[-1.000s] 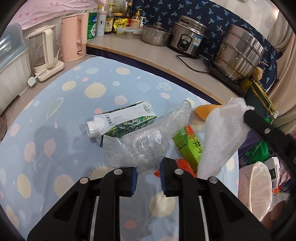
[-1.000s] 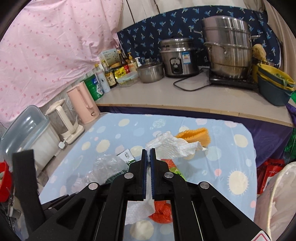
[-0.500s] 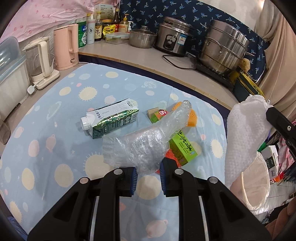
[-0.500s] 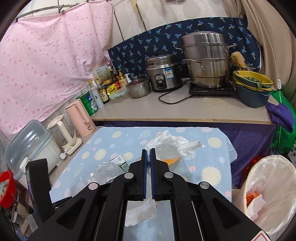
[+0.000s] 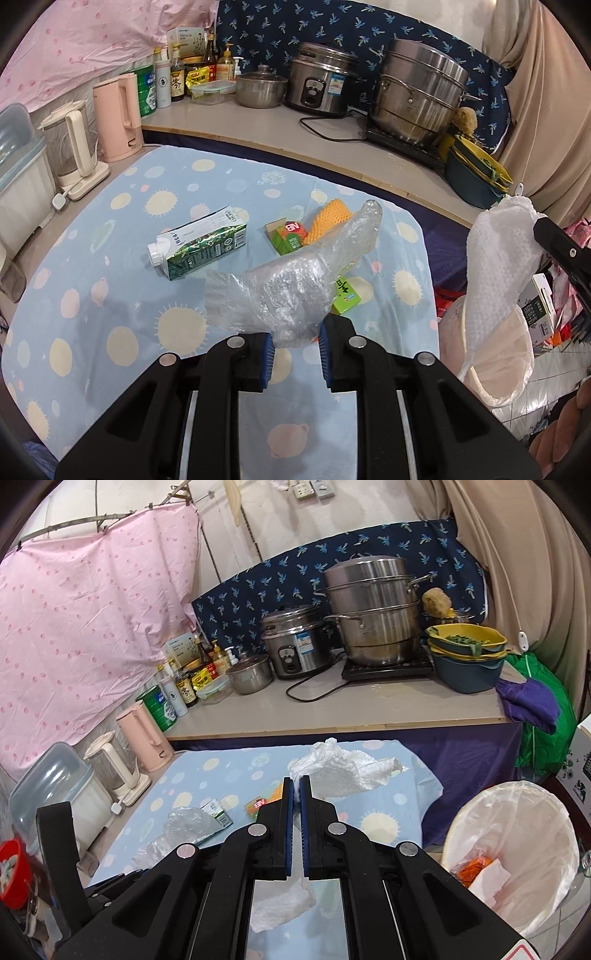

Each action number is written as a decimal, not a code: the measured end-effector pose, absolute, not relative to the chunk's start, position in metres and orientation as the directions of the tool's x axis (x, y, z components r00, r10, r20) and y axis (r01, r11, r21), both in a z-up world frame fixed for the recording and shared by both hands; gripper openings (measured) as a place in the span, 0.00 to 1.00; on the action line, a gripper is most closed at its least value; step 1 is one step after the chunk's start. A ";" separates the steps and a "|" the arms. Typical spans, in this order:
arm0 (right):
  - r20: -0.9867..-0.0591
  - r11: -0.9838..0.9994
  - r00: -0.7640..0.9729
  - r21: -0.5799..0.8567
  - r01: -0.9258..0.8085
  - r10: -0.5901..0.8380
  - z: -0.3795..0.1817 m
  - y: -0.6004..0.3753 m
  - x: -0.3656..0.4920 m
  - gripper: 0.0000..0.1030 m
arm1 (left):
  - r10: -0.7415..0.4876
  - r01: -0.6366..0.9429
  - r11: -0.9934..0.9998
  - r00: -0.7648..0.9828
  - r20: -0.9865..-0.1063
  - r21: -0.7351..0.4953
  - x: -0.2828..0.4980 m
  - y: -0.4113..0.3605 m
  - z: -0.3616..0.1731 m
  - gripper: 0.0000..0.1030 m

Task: Collect trash
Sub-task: 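Carry both plastic pieces over the bin and open both tools to drop them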

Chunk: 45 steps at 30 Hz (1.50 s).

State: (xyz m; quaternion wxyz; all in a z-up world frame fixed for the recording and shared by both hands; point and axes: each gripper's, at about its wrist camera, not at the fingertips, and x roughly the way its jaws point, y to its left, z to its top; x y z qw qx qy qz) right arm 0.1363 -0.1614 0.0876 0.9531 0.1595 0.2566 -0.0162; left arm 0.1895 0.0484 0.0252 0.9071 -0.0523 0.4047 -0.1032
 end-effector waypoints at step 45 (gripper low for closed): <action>-0.614 0.818 0.756 0.302 0.489 -0.225 0.003 -0.362 0.043 0.04 | -0.354 0.525 0.850 0.523 -0.775 -0.034 0.128 -0.210 -0.008 0.19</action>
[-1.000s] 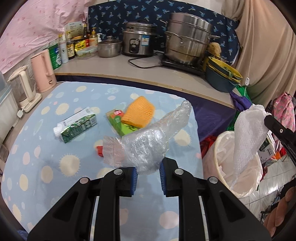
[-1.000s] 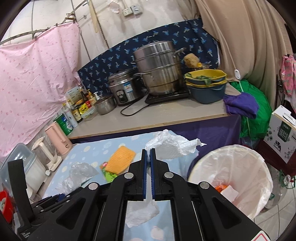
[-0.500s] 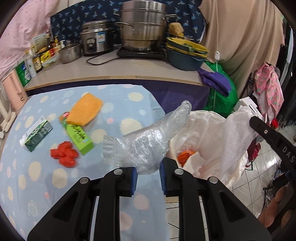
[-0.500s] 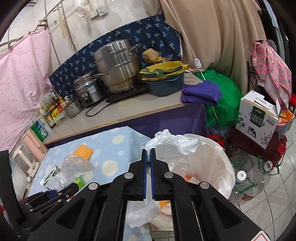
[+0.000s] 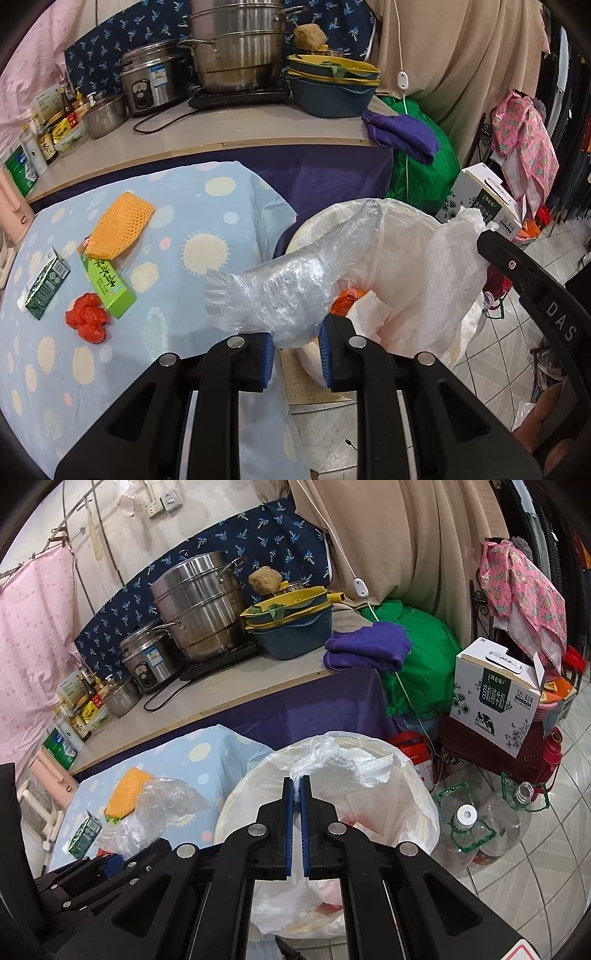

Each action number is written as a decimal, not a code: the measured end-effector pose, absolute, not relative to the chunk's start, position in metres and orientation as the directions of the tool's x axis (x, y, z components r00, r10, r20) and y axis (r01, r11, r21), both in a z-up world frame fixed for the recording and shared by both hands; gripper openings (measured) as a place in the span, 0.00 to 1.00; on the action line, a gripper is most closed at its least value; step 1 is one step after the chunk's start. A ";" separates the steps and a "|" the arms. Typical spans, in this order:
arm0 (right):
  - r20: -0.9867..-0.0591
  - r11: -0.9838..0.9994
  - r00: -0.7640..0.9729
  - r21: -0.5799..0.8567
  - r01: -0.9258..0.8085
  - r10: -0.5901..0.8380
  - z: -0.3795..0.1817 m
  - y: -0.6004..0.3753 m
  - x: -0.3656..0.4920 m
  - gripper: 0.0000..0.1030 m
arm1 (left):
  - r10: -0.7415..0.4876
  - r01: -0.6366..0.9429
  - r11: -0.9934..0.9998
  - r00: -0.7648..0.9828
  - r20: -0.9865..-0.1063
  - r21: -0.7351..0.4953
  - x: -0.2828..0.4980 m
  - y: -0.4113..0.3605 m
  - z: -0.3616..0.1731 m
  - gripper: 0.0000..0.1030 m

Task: Collect trash
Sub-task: 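Carry both plastic pieces over the bin and open both tools to drop them, then move both open tools back toward the table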

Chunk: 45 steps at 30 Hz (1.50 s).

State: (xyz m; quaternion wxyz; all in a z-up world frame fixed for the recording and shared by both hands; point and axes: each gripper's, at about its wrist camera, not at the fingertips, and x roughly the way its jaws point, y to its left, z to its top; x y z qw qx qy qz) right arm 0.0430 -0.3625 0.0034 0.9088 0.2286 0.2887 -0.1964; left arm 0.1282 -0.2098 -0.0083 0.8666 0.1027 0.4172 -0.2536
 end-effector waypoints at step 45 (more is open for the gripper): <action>-0.584 0.819 0.779 0.316 0.479 -0.230 0.016 -0.347 0.045 0.45 | -0.316 0.484 0.875 0.551 -0.772 -0.013 0.135 -0.209 -0.009 0.72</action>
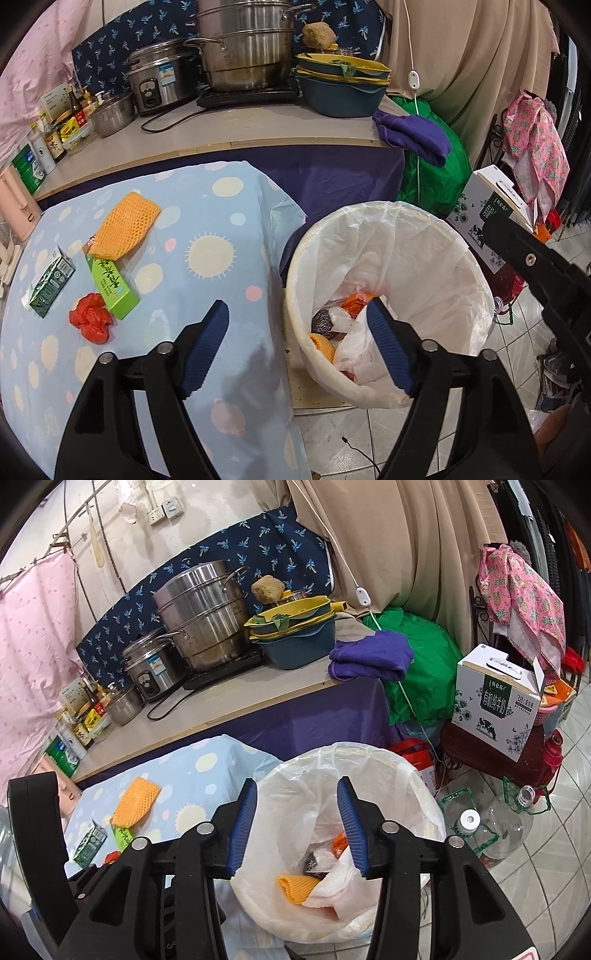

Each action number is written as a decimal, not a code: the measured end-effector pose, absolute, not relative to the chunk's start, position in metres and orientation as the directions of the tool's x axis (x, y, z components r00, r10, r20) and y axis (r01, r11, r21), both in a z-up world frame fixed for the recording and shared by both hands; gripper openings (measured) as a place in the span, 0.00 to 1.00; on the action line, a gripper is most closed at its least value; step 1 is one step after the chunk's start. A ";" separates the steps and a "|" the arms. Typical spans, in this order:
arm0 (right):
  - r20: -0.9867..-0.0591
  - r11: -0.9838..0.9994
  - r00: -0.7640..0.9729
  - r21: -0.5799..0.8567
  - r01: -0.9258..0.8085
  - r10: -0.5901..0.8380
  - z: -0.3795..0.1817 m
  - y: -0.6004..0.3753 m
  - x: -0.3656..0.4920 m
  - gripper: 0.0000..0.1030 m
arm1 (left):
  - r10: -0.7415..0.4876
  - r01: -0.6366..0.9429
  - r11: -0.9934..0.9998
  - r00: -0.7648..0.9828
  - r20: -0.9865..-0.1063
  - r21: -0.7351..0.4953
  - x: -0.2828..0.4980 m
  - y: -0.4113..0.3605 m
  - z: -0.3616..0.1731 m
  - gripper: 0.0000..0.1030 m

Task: Collect trash
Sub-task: 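Move both open tools back toward the table, then grasp the red plastic bag with the left tool while the right reaches the orange foam net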

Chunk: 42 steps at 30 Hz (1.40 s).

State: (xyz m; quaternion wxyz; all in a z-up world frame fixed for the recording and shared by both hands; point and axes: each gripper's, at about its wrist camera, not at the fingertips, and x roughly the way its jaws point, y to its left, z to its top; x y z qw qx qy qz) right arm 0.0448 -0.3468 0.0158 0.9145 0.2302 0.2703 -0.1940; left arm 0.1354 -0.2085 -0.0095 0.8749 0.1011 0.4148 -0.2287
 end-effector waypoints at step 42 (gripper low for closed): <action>-0.722 0.930 0.689 0.294 0.221 0.064 -0.056 -0.148 0.148 0.51 | -0.081 0.016 0.996 0.523 -0.849 -0.085 0.230 0.040 -0.085 0.90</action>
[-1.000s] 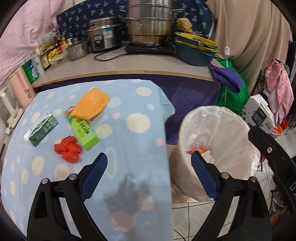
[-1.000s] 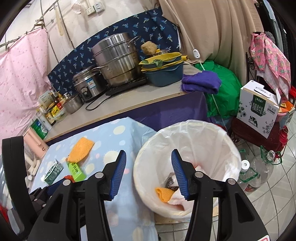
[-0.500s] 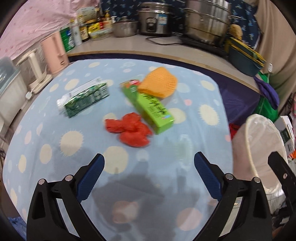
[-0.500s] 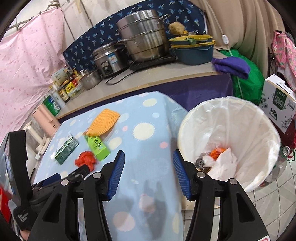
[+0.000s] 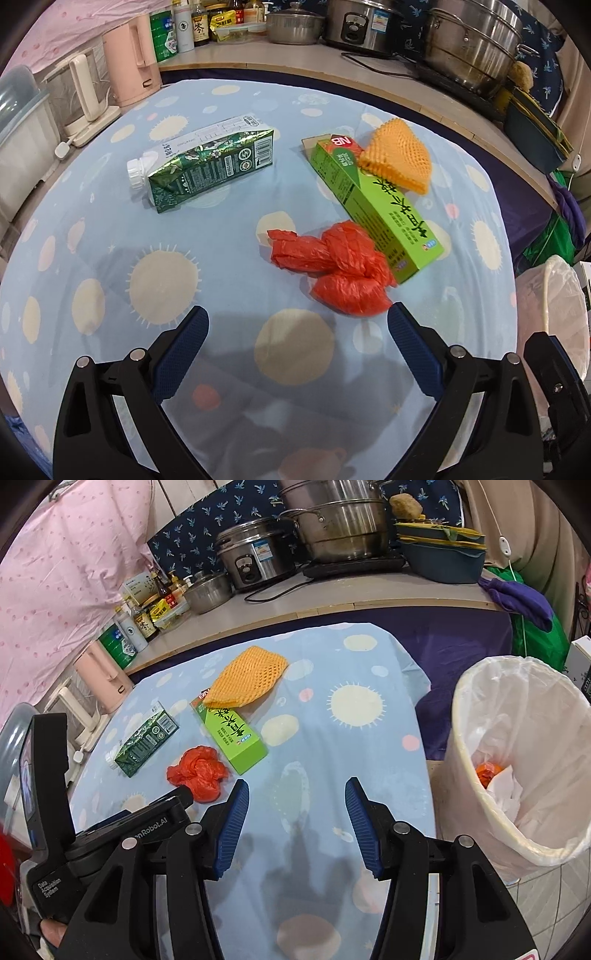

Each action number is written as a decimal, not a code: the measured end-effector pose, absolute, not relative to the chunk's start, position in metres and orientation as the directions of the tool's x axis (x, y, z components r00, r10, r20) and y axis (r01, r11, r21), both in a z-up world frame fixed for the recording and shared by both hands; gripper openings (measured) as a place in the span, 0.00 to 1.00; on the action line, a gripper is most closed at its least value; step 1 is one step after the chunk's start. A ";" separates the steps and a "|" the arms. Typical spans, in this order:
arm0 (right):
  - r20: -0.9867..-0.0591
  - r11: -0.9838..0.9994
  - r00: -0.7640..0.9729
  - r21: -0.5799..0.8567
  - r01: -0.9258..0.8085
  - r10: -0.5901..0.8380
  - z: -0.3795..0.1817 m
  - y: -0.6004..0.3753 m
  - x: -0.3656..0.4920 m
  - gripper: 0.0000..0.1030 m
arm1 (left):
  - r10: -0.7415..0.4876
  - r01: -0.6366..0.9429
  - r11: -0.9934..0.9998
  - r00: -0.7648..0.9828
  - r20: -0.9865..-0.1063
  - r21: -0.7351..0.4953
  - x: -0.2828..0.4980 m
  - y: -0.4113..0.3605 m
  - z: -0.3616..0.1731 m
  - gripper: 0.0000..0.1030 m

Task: Collect trash
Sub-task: 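Grasp the red plastic bag with the left tool while the right reaches the orange foam net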

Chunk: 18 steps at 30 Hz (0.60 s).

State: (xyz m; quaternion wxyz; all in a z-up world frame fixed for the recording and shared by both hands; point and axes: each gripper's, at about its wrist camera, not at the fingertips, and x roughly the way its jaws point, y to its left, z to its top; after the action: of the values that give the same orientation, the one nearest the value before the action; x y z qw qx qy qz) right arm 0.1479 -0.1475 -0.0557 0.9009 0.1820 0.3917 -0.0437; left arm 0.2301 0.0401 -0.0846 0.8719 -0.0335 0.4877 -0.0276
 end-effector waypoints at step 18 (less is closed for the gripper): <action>-0.725 0.932 0.680 0.312 0.184 0.108 -0.066 -0.137 0.236 0.52 | -0.168 0.077 0.986 0.471 -0.866 -0.149 0.275 0.042 -0.105 0.29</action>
State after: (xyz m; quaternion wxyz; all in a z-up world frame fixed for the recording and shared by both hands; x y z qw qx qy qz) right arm 0.2361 -0.1374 -0.0658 0.8980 0.1832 0.3996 -0.0212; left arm 0.2746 0.0421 -0.1045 0.8565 -0.0447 0.5092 -0.0713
